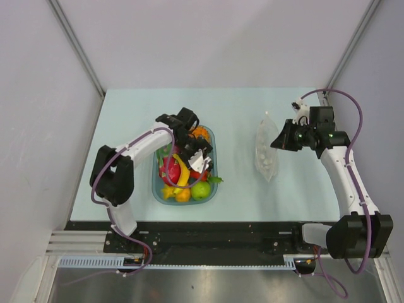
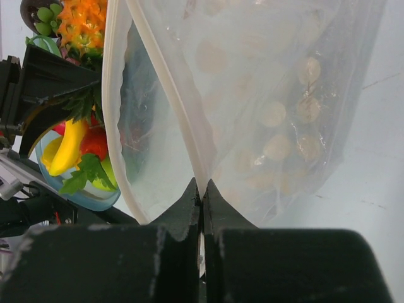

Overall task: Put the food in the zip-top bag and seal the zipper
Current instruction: Pick up the fake fruit from the bin.

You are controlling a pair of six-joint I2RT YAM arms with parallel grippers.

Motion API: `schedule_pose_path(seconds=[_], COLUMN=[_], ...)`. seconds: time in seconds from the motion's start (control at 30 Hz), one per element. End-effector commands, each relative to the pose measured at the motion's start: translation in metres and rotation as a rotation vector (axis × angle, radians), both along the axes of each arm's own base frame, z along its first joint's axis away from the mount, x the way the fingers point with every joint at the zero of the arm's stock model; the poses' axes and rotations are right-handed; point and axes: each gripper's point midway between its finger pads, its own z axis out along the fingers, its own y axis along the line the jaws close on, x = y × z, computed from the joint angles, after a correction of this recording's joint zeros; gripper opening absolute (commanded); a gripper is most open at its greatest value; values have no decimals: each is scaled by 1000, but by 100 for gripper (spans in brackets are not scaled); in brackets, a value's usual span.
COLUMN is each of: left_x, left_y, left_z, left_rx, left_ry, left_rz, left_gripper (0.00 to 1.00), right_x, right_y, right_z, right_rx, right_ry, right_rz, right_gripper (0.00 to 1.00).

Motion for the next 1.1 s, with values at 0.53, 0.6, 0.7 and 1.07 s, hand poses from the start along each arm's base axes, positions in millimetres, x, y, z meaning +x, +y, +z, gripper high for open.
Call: schedule_pose_path(seconds=[0.53,0.6,0.7,1.07], left_x=[-8,-11,-11,10], left_y=[-16,-15,-11,-22], left_z=[115,127,148,319], left_rx=[-174,-201,-254,-833], left_ry=[-236,-214,-194,125], left_rz=[-194,-159,-94,491], left_gripper=[0,0,0,0], right_x=[8,10,12,22], right_y=[36,45,54,78], right_z=[41,49,56,49], right_rx=[112,151,221,545], right_ry=[-135,-141,-131,7], right_rz=[70,71,65,38], right_gripper=[0,0,0,0])
